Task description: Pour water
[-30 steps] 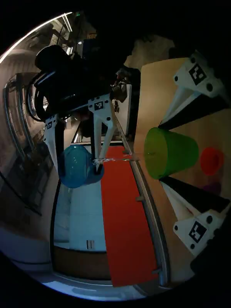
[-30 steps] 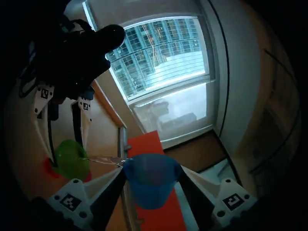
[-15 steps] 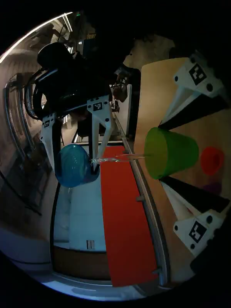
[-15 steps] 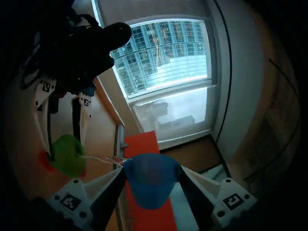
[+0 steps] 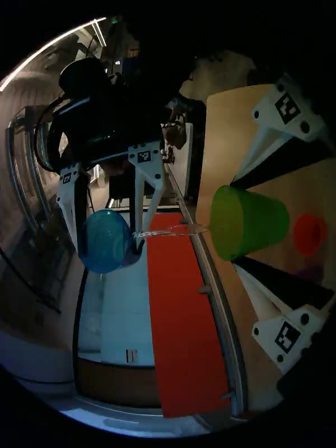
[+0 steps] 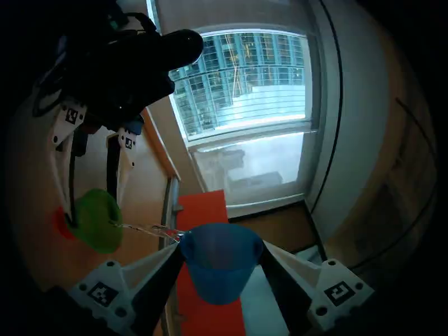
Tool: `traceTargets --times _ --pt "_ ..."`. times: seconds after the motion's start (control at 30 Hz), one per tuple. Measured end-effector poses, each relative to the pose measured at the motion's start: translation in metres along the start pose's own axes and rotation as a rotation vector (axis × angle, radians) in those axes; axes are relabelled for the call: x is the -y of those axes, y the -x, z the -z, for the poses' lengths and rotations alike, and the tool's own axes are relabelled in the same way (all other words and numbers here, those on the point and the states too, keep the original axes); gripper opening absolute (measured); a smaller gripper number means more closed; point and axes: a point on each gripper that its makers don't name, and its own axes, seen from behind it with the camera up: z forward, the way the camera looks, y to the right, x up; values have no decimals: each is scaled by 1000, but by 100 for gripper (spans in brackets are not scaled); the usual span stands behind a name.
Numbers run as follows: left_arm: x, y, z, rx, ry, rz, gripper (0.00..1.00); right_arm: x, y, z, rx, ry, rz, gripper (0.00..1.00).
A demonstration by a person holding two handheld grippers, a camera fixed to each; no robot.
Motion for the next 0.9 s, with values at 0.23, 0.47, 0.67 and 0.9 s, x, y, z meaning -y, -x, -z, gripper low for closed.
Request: traceTargets --times 0.23,0.47,0.67,0.9 --pt "1 -1 -1 -1 0 -1 86 -3 -3 -3 -2 11 30 92" --pt "2 0 -2 0 -2 -1 86 -6 -8 -7 -13 17 54 92" --pt "3 1 -3 0 -3 -1 86 -8 -8 -11 -17 24 79 92" --pt "4 2 -4 -1 -3 3 86 -10 -8 -14 -17 30 120 92"
